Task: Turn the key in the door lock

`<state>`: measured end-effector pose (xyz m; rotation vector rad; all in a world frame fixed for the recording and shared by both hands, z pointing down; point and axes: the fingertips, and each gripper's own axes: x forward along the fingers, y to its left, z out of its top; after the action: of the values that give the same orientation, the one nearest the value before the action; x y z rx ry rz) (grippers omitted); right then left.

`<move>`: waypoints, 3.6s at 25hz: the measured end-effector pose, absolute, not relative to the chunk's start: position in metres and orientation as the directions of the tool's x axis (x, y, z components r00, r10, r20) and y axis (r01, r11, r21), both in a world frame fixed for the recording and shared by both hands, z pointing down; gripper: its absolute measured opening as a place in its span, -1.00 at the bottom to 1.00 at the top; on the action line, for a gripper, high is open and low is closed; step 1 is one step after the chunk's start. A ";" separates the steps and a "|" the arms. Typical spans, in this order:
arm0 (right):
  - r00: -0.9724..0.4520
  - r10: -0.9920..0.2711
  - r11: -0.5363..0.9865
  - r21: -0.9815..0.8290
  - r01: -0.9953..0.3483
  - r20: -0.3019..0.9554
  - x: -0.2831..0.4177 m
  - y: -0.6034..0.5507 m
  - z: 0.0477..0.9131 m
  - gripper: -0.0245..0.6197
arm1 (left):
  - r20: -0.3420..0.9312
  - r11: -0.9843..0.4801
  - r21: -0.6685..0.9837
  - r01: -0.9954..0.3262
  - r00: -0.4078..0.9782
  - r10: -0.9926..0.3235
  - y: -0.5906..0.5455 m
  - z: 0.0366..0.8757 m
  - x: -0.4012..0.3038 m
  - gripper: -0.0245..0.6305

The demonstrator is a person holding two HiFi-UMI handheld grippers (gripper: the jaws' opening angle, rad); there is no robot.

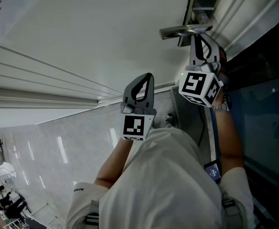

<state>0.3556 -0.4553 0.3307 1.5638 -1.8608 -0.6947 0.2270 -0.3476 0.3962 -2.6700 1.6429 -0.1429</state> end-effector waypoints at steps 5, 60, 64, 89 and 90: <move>-0.132 -0.985 0.173 0.644 -0.745 0.112 0.357 -0.455 0.329 -0.89 | 0.080 -0.450 -0.051 -0.891 0.446 -0.892 -0.347 0.398 0.226 -0.90; -0.432 -0.902 0.183 -0.926 -0.331 -0.024 0.384 -0.461 0.339 -0.86 | 0.093 -0.460 -0.057 -0.886 0.454 -0.886 -0.356 0.401 0.245 -0.90; -0.434 -0.900 0.158 -0.956 -0.249 -0.036 0.385 -0.462 0.341 -0.85 | 0.094 -0.453 -0.057 -0.890 0.447 -0.890 -0.357 0.402 0.243 -0.90; -0.606 -0.795 0.337 -0.849 -0.406 -0.026 0.346 -0.431 0.347 -0.90 | 0.098 -0.436 -0.048 -0.899 0.430 -0.898 -0.351 0.405 0.237 -0.90; -0.614 -0.789 0.350 -0.834 -0.427 -0.017 0.341 -0.427 0.350 -0.91 | 0.098 -0.435 -0.046 -0.899 0.429 -0.898 -0.351 0.405 0.236 -0.90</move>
<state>0.3410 -0.4266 0.3495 1.4036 -2.9021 1.5446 0.2358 -0.3507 0.4053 -2.6668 1.6771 -0.1695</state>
